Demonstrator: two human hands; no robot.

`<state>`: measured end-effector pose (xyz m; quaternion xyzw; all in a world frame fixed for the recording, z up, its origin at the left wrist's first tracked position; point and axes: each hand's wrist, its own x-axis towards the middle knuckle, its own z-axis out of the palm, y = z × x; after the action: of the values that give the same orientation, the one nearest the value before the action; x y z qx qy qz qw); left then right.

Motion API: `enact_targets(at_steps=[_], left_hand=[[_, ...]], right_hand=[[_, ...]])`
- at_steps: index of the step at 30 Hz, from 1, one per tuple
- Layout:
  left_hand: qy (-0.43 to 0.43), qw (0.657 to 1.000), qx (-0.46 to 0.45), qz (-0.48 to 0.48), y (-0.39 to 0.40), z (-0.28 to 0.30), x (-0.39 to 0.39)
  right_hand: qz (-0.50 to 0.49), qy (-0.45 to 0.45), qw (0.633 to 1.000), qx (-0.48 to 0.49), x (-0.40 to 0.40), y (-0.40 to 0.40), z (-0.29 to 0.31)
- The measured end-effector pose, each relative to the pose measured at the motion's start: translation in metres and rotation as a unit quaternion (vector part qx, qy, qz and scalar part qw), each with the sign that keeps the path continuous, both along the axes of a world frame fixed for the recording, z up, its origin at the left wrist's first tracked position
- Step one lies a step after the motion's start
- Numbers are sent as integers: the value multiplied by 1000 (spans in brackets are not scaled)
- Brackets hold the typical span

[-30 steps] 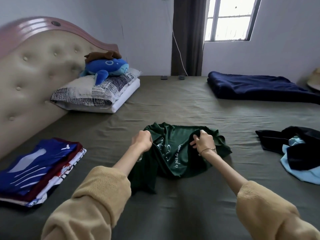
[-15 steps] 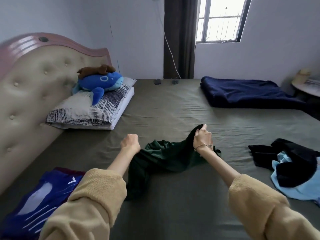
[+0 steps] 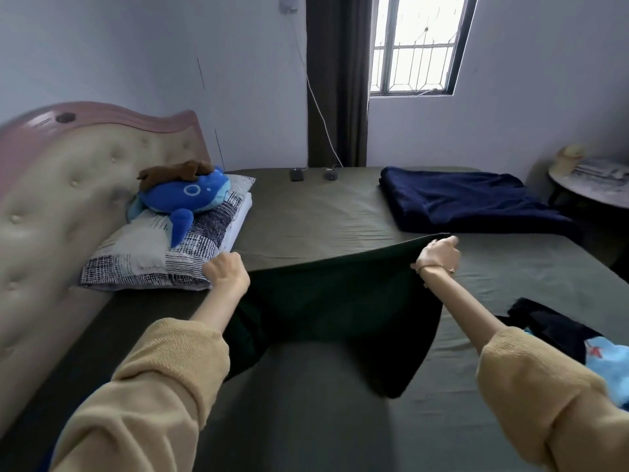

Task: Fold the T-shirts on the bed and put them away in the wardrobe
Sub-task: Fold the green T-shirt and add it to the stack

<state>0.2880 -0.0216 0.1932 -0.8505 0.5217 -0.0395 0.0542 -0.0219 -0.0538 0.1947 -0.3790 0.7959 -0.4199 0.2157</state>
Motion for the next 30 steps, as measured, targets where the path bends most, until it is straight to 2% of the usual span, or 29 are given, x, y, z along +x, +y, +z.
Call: enact_targets(at_steps=[3, 6, 8, 10, 13, 17, 21, 25, 30], left_hand=[[34, 999, -4, 35, -28, -4, -3], [127, 988, -32, 83, -59, -8, -5], [201, 968, -91, 115, -92, -7, -4], [250, 943, -168, 144, -119, 0, -6], [284, 911, -261, 148, -150, 16, -10], [300, 882, -346, 114, -179, 36, -12], [281, 882, -370, 77, -177, 44, -16], [240, 897, -370, 31, -152, 31, -14], [208, 935, -288, 3, -106, -21, -17]], right_hand=[[43, -66, 996, 31, 3, -35, -7], [-35, -154, 987, 12, 11, -72, -8], [-51, -182, 982, -8, 13, -105, -2], [-48, -170, 984, -24, 12, -130, 5], [-37, -158, 985, -63, 11, -158, 23], [-41, -209, 969, -127, 4, -187, 50], [-59, -187, 971, -139, -9, -186, 63], [-91, -181, 967, -156, -15, -163, 47], [-137, -155, 977, -57, -28, -122, -15]])
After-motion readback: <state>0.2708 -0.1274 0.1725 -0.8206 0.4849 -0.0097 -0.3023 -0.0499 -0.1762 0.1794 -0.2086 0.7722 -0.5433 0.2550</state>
